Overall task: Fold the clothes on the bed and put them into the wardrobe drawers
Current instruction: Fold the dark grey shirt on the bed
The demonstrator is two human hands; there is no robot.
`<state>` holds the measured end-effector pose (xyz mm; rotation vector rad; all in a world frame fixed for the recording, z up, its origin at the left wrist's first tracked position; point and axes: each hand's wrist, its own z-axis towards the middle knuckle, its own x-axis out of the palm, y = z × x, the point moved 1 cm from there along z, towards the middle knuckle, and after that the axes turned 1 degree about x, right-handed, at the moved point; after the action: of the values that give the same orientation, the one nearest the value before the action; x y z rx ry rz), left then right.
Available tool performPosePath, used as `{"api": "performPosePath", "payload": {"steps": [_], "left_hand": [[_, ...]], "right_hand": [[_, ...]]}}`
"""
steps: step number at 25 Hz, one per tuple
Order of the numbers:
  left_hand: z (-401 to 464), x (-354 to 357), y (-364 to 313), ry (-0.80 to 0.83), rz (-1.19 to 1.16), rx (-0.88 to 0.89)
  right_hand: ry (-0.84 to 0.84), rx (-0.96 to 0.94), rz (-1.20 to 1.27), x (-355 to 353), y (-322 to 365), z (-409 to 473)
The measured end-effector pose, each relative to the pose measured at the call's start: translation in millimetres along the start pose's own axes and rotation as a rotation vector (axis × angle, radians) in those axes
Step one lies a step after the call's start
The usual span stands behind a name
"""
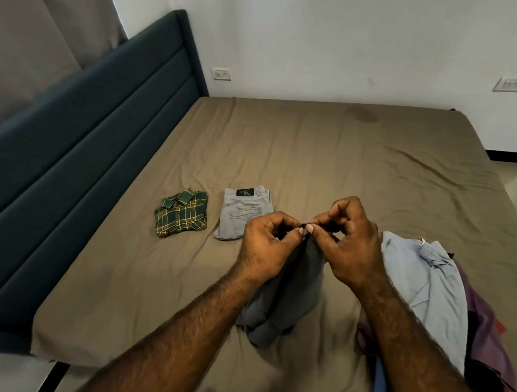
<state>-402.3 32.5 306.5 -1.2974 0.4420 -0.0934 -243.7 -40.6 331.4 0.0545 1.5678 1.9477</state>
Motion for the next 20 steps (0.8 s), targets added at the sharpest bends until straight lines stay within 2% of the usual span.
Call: {"api": "performPosePath", "payload": {"steps": [4, 7, 12, 15, 16, 17, 18, 20], "left_hand": [[-9, -4, -4, -0.106, 0.114, 0.135], [-12, -4, -7, -0.085, 0.164, 0.193], [6, -7, -8, 0.188, -0.014, -0.040], [20, -21, -14, 0.485, -0.195, -0.200], [22, -26, -14, 0.560, -0.122, -0.188], [24, -30, -14, 0.580, 0.055, -0.137], [23, -33, -11, 0.538, 0.293, -0.070], [22, -34, -9, 0.312, 0.731, 0.044]], "right_hand": [[0.024, 0.007, 0.015, 2, 5, 0], [0.010, -0.049, -0.048, 7, 4, -2], [-0.115, -0.361, -0.250, 14, -9, -8], [-0.109, -0.431, -0.350, 17, -20, -10], [-0.072, -0.392, -0.331, 18, -21, -10], [-0.035, -0.330, -0.296, 18, -20, -7], [0.011, -0.245, -0.257, 18, -20, -3], [0.158, 0.014, -0.210, 12, -25, 7]]}}
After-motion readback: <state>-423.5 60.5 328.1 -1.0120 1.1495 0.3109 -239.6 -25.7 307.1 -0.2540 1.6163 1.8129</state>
